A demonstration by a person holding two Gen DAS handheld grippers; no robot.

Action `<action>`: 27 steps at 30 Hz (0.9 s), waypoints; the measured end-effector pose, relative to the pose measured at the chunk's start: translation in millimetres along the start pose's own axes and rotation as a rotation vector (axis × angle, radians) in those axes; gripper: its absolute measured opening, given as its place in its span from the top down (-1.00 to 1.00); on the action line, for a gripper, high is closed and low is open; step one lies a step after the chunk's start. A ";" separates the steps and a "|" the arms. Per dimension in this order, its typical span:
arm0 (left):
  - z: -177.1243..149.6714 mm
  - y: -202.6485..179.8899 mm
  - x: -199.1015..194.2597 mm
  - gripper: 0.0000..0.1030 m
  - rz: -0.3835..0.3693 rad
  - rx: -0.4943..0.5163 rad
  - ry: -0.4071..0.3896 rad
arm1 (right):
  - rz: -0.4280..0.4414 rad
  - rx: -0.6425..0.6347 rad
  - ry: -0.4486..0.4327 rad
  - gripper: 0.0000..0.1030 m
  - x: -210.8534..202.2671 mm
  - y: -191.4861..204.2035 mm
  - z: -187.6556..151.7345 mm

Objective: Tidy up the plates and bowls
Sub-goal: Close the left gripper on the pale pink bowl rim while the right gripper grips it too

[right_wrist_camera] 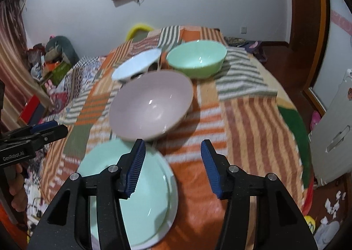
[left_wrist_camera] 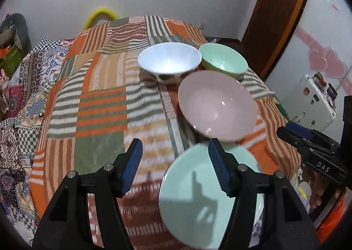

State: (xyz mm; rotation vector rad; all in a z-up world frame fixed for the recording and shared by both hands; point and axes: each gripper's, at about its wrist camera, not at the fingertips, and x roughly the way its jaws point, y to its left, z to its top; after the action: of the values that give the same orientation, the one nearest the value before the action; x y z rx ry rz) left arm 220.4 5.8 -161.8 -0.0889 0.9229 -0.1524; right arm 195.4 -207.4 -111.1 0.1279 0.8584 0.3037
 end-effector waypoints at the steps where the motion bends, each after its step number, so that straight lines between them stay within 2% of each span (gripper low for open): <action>1: 4.7 -0.1 4.3 -0.21 0.001 -0.002 -0.002 | -0.003 0.004 -0.007 0.05 1.8 -1.6 4.2; 10: 33.1 -0.8 55.8 -0.21 -0.022 -0.021 0.012 | -0.010 0.025 -0.010 0.05 32.8 -13.6 31.4; 22: 44.9 3.2 110.6 -0.19 -0.024 -0.035 0.043 | 0.001 0.036 0.048 0.05 75.3 -22.6 36.0; 25: 44.5 4.5 115.8 0.02 -0.037 -0.035 0.047 | 0.016 0.043 0.067 0.05 81.1 -26.1 35.8; 27: 44.6 5.2 119.1 0.22 -0.048 -0.037 0.053 | 0.027 0.051 0.070 0.16 82.7 -27.3 35.1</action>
State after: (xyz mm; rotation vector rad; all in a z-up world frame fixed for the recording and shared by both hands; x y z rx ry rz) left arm 327.3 -8.7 -229.4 -0.1421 0.9774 -0.1823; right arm 278.7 -207.0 -154.6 0.1773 0.9350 0.3129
